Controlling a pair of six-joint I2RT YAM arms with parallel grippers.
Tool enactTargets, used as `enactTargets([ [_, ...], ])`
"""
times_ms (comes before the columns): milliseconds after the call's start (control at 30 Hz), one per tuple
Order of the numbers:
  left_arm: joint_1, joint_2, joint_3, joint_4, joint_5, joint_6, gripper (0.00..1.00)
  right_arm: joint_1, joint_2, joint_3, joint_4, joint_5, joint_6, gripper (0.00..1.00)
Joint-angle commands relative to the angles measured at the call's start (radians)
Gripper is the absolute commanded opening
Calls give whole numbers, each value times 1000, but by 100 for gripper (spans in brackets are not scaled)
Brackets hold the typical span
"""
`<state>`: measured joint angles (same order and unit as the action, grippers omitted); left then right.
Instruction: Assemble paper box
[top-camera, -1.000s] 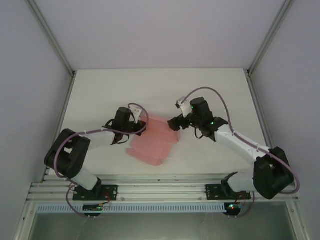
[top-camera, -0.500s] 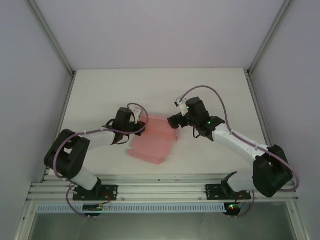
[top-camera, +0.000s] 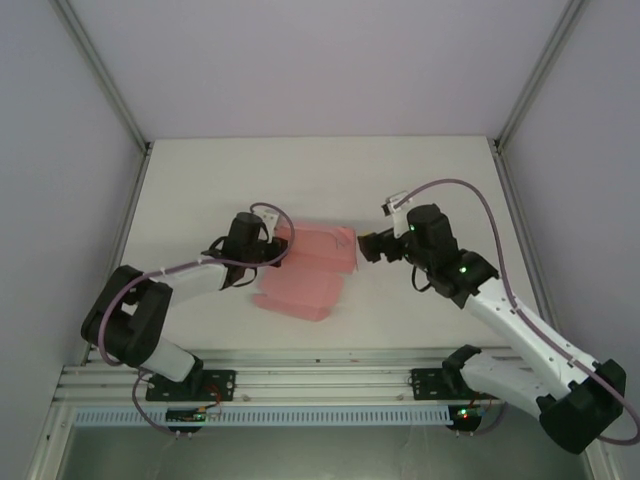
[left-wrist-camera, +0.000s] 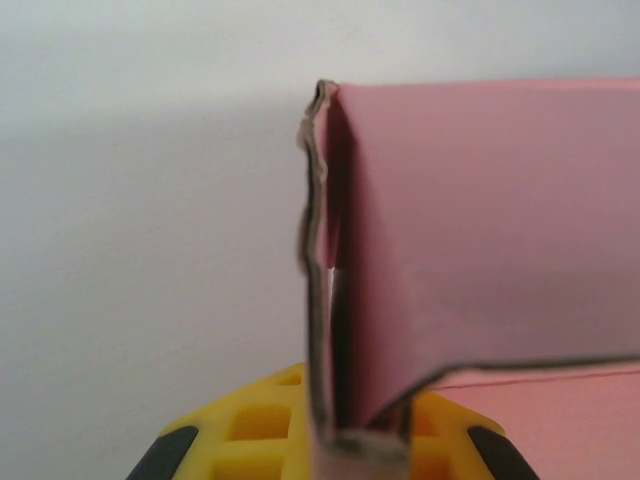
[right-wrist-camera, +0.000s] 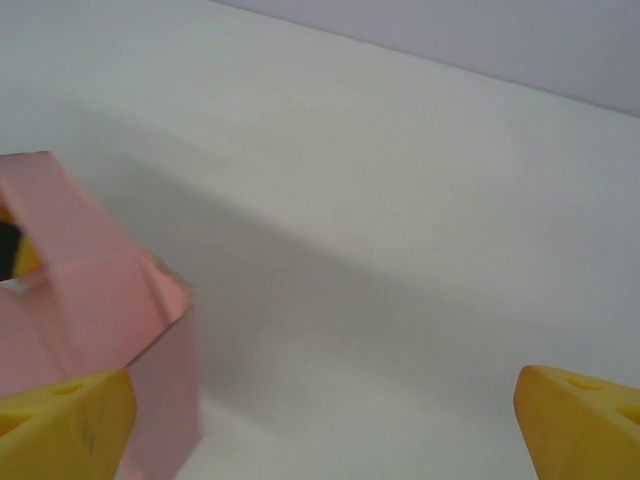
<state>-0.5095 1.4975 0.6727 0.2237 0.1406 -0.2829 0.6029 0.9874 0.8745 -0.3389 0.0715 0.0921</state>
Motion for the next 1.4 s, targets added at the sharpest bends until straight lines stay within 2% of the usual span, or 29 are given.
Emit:
enactTargets([
  [0, -17, -31, 32, -26, -27, -8, 0, 38, 53, -5, 27, -52, 93, 99],
  [133, -33, -56, 30, -37, -35, -8, 0, 39, 193, 81, -82, 91, 165, 99],
  [233, -41, -77, 15, -23, -50, -18, 0, 40, 284, 108, -94, 94, 183, 99],
  [333, -45, -83, 13, -18, -43, -21, 0, 62, 351, 107, -24, 29, 183, 99],
  [533, -57, -89, 8, -6, -37, -23, 0, 75, 409, 81, 160, 28, 223, 99],
  [700, -58, -98, -6, 4, -51, -52, 0, 74, 380, 33, 178, 37, 271, 99],
  [800, -57, -115, -18, 4, -102, -79, 0, 76, 343, 26, 106, 104, 276, 99],
  [967, -53, -138, -9, -43, -165, -83, 0, 114, 255, -20, -56, 144, 310, 99],
  [1067, -52, -148, -8, -49, -151, -84, 0, 119, 184, -101, -98, 150, 371, 99],
  [1133, -53, -155, -12, -44, -117, -77, 0, 87, 148, -148, -99, 165, 397, 99],
  [1267, -51, -170, -28, -13, -29, -64, 0, 39, 125, -196, -54, 119, 406, 99],
  [1367, -52, -177, -29, -14, -23, -67, 0, 32, 133, -201, 4, 63, 371, 99],
])
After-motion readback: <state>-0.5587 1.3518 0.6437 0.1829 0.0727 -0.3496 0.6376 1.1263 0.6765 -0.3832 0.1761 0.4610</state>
